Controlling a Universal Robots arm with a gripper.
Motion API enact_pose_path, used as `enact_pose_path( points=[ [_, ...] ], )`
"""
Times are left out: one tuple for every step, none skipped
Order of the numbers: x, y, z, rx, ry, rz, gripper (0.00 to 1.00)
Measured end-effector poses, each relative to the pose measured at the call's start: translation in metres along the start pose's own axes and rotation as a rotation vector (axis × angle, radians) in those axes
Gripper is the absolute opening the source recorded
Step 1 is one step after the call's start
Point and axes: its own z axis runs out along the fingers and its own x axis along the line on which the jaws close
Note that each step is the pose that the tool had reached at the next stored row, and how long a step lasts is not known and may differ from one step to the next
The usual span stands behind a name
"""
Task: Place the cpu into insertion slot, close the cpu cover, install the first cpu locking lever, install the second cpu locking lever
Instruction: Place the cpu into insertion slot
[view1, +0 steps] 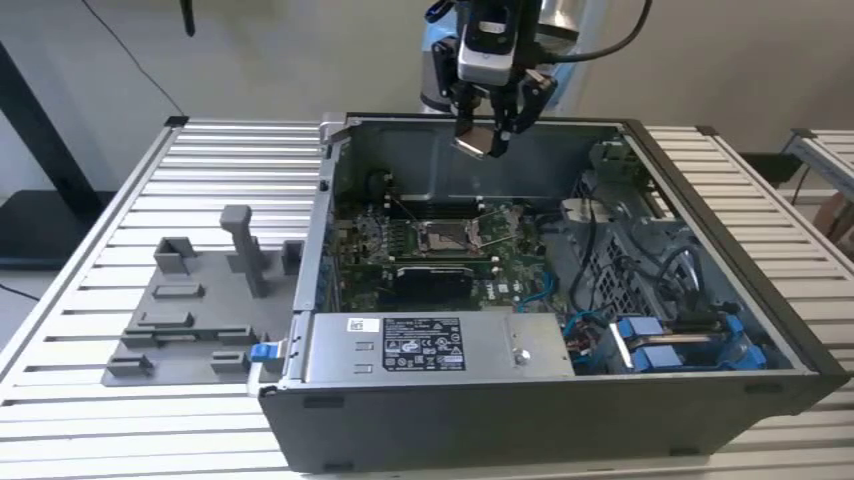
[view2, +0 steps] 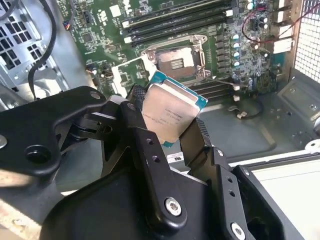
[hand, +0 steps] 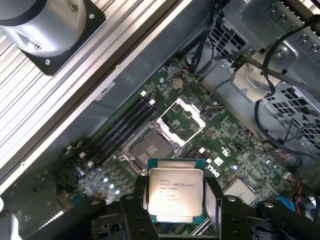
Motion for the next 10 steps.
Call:
enact_pose_path(
  points=[
    [0.0,0.0,0.0001,-0.0002,-0.0005,0.007,0.55],
    [0.0,0.0,0.0002,-0.0003,-0.0011,0.013,0.55],
    [0.0,0.0,0.0003,-0.0005,-0.0015,0.02,0.55],
    [0.0,0.0,0.0003,-0.0005,-0.0021,0.026,0.55],
    [0.0,0.0,0.0004,-0.0006,-0.0025,0.032,0.55],
    [0.0,0.0,0.0004,-0.0008,-0.003,0.038,0.55],
    [0.0,0.0,0.0007,-0.001,-0.0036,0.045,0.55],
    [0.0,0.0,0.0009,-0.0012,-0.0041,0.052,0.55],
    [0.0,0.0,0.0009,-0.0012,-0.0047,0.059,0.55],
    [0.0,-0.0001,0.0009,-0.0012,-0.0052,0.065,0.55]
  ],
)
